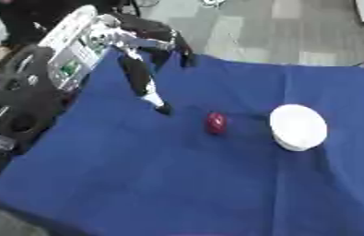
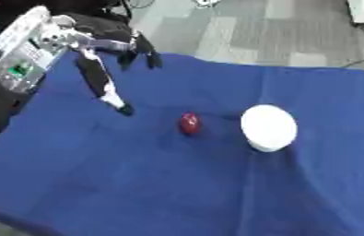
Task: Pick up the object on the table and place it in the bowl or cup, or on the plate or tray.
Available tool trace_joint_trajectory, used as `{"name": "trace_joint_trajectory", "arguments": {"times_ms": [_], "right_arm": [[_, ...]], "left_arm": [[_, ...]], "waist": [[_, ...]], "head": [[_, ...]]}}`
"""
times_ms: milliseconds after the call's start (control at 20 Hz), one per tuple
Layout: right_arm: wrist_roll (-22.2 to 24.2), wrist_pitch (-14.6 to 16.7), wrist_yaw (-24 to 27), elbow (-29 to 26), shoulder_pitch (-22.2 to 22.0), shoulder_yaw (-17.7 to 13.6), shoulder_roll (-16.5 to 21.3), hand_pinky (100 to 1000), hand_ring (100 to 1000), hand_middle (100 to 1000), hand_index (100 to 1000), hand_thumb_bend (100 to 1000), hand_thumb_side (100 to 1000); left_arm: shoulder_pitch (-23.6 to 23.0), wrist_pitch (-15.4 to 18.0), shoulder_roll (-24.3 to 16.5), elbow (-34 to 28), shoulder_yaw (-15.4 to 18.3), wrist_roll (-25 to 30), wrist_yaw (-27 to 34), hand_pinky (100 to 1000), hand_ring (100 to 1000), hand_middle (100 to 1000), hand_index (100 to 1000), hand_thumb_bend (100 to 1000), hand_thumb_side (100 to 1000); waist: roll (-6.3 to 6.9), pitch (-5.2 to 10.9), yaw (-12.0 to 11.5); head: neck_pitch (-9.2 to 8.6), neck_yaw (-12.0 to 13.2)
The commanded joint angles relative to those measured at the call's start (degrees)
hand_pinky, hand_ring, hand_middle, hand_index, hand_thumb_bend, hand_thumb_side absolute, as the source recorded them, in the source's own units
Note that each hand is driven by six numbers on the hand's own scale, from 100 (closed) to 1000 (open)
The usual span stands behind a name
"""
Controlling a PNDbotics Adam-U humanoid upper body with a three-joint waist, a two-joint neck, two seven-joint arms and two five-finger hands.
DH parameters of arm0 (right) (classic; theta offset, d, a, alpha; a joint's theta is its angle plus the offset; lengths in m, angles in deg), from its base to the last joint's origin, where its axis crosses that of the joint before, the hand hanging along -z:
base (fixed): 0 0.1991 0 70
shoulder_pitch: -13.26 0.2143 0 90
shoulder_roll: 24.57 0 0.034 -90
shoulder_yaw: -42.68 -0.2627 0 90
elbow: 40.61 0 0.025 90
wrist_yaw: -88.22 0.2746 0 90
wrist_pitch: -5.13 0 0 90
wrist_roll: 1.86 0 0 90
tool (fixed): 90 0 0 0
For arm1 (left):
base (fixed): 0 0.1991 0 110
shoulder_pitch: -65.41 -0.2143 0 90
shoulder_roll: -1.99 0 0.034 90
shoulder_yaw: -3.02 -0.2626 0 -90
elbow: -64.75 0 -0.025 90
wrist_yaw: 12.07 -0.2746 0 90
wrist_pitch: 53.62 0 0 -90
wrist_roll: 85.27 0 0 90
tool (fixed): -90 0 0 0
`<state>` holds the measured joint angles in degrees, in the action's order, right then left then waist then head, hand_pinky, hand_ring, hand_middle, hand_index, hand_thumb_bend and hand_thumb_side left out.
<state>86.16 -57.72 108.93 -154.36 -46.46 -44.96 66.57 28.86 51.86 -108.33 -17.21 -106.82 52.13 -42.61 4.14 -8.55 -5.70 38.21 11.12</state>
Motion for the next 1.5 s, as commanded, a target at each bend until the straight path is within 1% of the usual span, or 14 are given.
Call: {"name": "trace_joint_trajectory", "arguments": {"times_ms": [50,200,300,500,900,1150,1350,1500], "right_arm": [[0.46,-0.11,0.45,-0.85,0.42,0.04,0.77,322,445,500,654,138,839],[0.7,-0.26,0.55,-0.85,0.59,0.15,0.68,323,445,501,655,139,840],[0.84,-0.37,0.63,-0.85,0.71,0.22,0.55,324,446,501,656,138,841],[1.11,-0.66,0.81,-0.85,0.93,0.37,0.29,324,446,502,657,138,841],[1.66,-0.95,1.27,-0.85,1.38,0.66,-0.14,325,447,502,657,139,843],[2.01,-1.08,1.44,-0.85,1.56,0.81,-0.11,325,446,502,658,139,844],[2.16,-1.2,1.54,-0.85,1.61,0.85,-0.2,325,446,501,658,138,844],[2.21,-1.23,1.6,-0.85,1.69,0.84,-0.29,326,447,502,658,138,843]], "left_arm": [[2.37,1.99,-0.2,1.22,-0.05,3.13,1.25,456,446,646,879,558,432],[3.39,2.62,0.51,2.34,-0.39,3.92,1.27,456,452,660,881,538,412],[3.85,2.93,0.93,2.97,-0.57,4.12,1.08,455,461,695,872,534,406],[4.35,3.47,1.61,4.01,-0.9,4.48,0.7,455,465,707,864,534,401],[4.61,4.62,2.73,5.43,-1.71,4.56,0.23,453,464,699,844,527,390],[5.17,5.48,3.6,6.67,-2.49,4.56,-0.67,455,463,686,850,532,394],[5.15,6.91,4.45,7.88,-3.58,4.56,-1.58,460,464,682,859,533,406],[5.12,7.57,5.09,8.85,-4.15,4.56,-1.77,455,458,663,859,521,424]], "waist": [[0.1,1.12,0.16],[0.29,1.05,0.45],[0.38,1.02,0.67],[0.52,0.99,1.1],[0.67,0.86,1.82],[1.01,0.64,2.24],[1.08,0.63,2.35],[1.1,0.64,2.44]], "head": [[0.19,0.82],[0.18,1.05],[0.19,1.21],[0.16,1.54],[-0.41,2.62],[-0.22,3.04],[-0.21,3.22],[-0.24,3.25]]}}
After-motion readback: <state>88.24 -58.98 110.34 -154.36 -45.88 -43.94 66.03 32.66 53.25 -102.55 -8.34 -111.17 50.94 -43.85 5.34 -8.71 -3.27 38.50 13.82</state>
